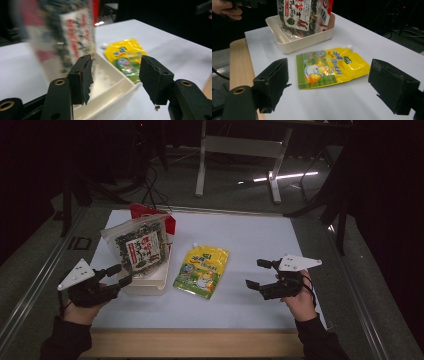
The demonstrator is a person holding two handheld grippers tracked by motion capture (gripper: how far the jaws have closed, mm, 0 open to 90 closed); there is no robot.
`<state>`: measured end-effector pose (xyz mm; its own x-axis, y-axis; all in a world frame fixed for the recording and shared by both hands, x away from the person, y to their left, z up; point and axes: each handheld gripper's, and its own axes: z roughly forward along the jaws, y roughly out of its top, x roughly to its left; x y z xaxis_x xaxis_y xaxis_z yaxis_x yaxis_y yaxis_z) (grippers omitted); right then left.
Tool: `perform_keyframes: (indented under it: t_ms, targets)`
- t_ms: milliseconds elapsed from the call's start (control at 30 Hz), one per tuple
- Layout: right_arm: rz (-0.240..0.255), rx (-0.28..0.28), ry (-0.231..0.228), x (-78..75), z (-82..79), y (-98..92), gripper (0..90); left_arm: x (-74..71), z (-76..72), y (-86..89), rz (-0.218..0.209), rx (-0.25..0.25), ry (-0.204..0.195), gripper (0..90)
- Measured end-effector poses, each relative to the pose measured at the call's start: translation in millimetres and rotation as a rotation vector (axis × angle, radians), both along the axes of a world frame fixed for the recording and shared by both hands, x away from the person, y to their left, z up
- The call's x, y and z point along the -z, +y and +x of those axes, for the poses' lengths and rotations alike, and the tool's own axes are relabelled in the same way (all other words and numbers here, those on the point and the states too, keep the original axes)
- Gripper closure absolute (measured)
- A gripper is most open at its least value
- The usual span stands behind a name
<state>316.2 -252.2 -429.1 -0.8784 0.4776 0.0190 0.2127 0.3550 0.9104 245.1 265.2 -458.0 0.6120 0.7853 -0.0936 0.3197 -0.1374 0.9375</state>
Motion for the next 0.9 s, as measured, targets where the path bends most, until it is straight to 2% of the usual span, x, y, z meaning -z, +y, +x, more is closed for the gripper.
perform_keyframes:
  t_ms: [133, 233, 400, 467, 500, 533, 633, 733, 900]
  targets:
    - [0.008, 0.005, -0.019, 0.9, 0.7, -0.8, 16.2, 2.3, 1.3, -15.2, -0.022, 0.041, 0.007, 42.0]
    - [0.014, 0.009, -0.038, 1.0, 1.3, -1.7, 17.5, 3.8, 2.2, -27.9, -0.025, 0.079, 0.009, 36.7]
    - [0.048, 0.024, -0.02, 0.6, 1.9, -3.1, 15.9, 5.7, 3.7, -48.1, -0.021, 0.152, 0.037, 25.2]
    - [0.043, 0.036, -0.018, 1.2, 1.9, -2.4, 14.8, 6.3, 3.8, -54.2, -0.028, 0.198, 0.047, 18.6]
    - [0.034, 0.046, -0.015, 1.6, 2.0, -1.6, 14.0, 6.5, 3.6, -57.5, -0.028, 0.205, 0.053, 15.4]
    - [0.034, 0.05, -0.006, 2.3, 2.4, -0.8, 13.8, 6.8, 3.5, -60.8, -0.03, 0.218, 0.058, 15.3]
    - [0.026, 0.074, -0.001, 5.0, 2.6, 3.7, 13.4, 8.4, 1.8, -71.0, -0.009, 0.229, 0.052, 11.5]
    - [0.027, 0.052, 0.016, 8.3, 3.5, 8.6, 12.3, 14.0, 1.1, -78.8, -0.001, 0.237, 0.042, 7.6]
    - [0.012, 0.051, 0.018, 13.3, 7.4, 17.3, 13.6, 26.4, 1.4, -87.0, -0.008, 0.253, 0.057, 7.4]
